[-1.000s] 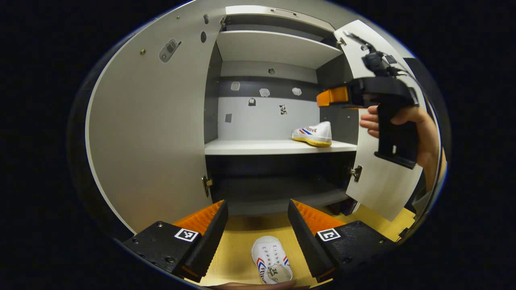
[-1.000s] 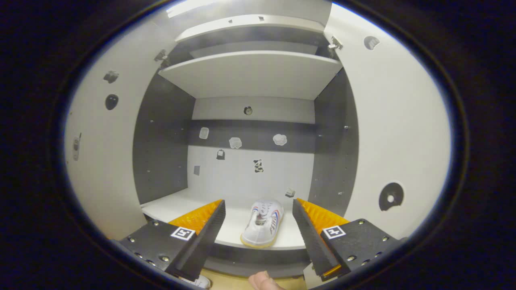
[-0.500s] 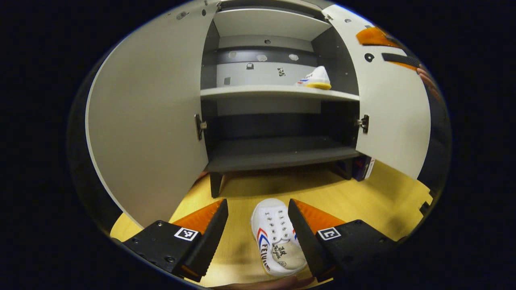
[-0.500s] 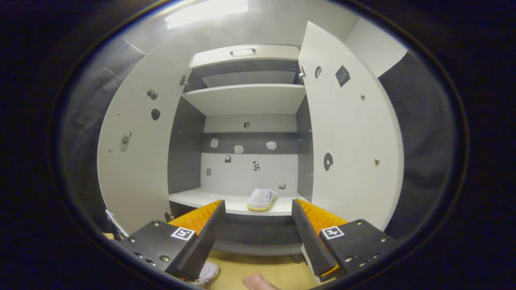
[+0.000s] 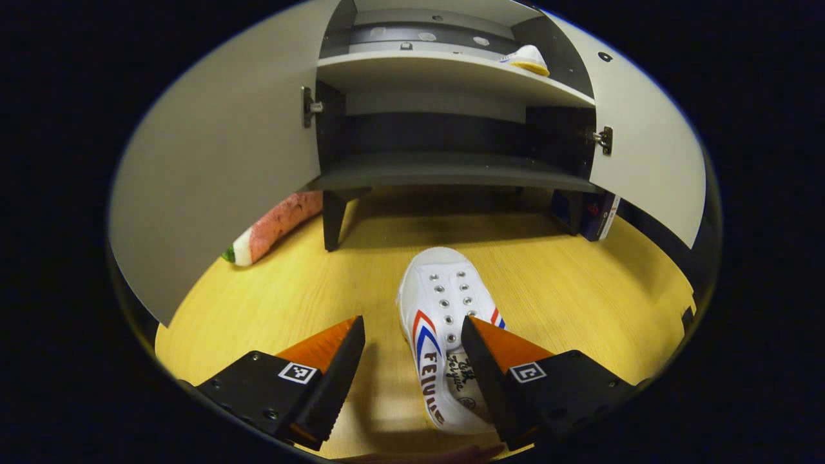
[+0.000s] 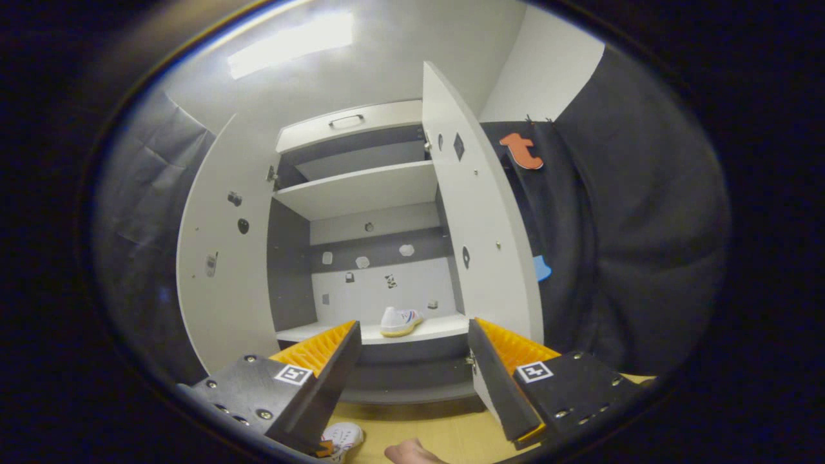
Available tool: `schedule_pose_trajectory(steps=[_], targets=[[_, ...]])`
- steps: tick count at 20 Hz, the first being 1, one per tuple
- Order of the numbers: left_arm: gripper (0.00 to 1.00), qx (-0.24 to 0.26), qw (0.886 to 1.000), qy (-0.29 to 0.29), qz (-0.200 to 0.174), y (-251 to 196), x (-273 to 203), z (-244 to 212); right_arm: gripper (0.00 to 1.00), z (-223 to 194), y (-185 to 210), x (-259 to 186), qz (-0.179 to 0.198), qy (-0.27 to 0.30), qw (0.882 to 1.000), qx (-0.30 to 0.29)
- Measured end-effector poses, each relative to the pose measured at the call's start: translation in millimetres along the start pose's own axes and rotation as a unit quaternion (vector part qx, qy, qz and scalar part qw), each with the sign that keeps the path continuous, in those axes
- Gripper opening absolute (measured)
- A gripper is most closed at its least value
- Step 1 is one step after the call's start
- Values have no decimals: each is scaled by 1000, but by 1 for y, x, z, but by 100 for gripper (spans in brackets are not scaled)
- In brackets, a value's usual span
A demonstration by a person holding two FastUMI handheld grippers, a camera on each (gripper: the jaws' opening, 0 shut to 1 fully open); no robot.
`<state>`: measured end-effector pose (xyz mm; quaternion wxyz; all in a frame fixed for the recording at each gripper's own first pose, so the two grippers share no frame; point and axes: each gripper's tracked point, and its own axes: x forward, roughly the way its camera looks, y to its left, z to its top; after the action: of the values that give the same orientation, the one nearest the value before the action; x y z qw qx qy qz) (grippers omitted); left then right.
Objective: Grab one shoe with the right hand and put it into the shoe cabinet, grab the other shoe with the left hand and put it into the shoe cabinet; then close the right door with the right hand and the left door with the left hand.
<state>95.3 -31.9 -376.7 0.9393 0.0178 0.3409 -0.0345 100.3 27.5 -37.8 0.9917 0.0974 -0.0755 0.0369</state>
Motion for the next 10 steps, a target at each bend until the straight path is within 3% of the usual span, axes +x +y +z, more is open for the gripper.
schedule_pose_trajectory(steps=[4,7,8,10], targets=[[96,-15,999,33,-6,7,9,-11,100,-6,-13,-3,-7,-2,1000,10],[97,-22,999,21,-19,3,14,-9,100,-5,-21,-1,-15,-6,1000,13],[90,-17,998,28,-48,-9,14,-10,100,-5,-24,-2,-19,-6,1000,11],[41,3,997,31,-65,-13,21,-11,100,-6,-25,-4,-21,-7,1000,2]])
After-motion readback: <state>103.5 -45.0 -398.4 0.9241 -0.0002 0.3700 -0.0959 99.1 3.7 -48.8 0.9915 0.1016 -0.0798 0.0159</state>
